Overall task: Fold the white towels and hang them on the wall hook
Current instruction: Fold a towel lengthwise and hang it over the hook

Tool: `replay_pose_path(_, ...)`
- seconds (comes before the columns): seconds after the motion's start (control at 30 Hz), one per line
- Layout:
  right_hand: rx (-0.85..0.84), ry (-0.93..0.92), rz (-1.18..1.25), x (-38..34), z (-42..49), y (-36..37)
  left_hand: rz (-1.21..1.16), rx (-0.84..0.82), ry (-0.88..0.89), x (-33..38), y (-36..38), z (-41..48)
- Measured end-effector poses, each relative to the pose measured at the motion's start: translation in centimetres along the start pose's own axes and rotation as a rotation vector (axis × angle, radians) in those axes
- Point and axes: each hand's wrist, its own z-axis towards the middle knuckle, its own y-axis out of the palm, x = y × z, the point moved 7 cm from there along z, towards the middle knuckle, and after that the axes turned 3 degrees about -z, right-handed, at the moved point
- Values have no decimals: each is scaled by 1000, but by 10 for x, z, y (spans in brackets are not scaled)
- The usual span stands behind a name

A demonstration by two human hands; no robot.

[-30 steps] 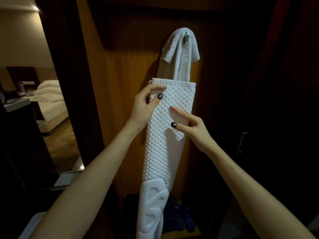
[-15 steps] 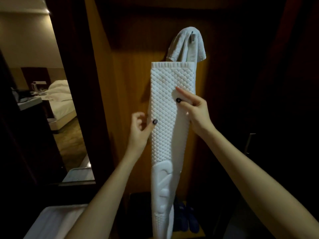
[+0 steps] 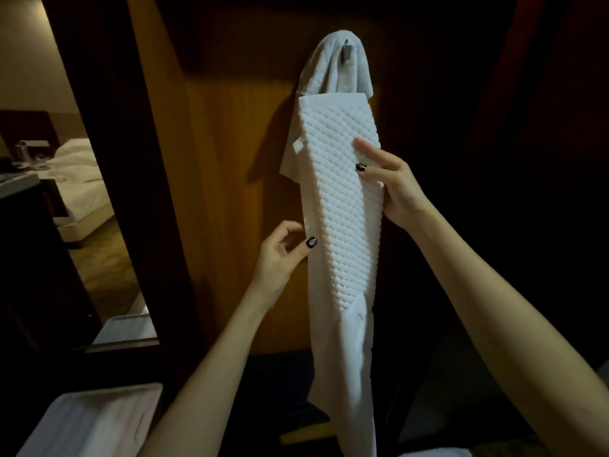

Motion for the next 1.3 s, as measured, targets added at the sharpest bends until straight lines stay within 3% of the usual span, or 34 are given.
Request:
replay_pose_path(0.27, 60, 50, 103, -4, -6, -10, 202, 43, 209, 41, 20, 3)
replay_pose_path(0.4, 90, 61, 125, -1, -10, -4, 231, -4, 64, 28, 14, 7)
replay_pose_path(0.6, 63, 99, 299, 6, -14, 2, -31, 101, -95, 21, -11, 9)
replay_pose_path(0.67, 63, 111, 350, 10, -14, 4, 161, 129, -4, 27, -16, 11)
replay_pose_path(0.8, 85, 111, 348, 13, -13, 7, 783, 167, 348, 43, -9, 5)
replay_pose_path(0.87, 99, 95, 279, 14, -11, 10, 882, 182, 524, 44, -2, -4)
replay_pose_path(0.93, 125, 73, 225, 15, -10, 13, 870, 260, 562, 41, -6, -11)
replay_pose_path(1.13, 213, -24, 145, 17, -10, 22, 720, 345, 434, 28, -18, -11)
replay_pose_path(1.3, 320, -68, 167, 22, -7, 21, 421, 142, 74, 5, -8, -3)
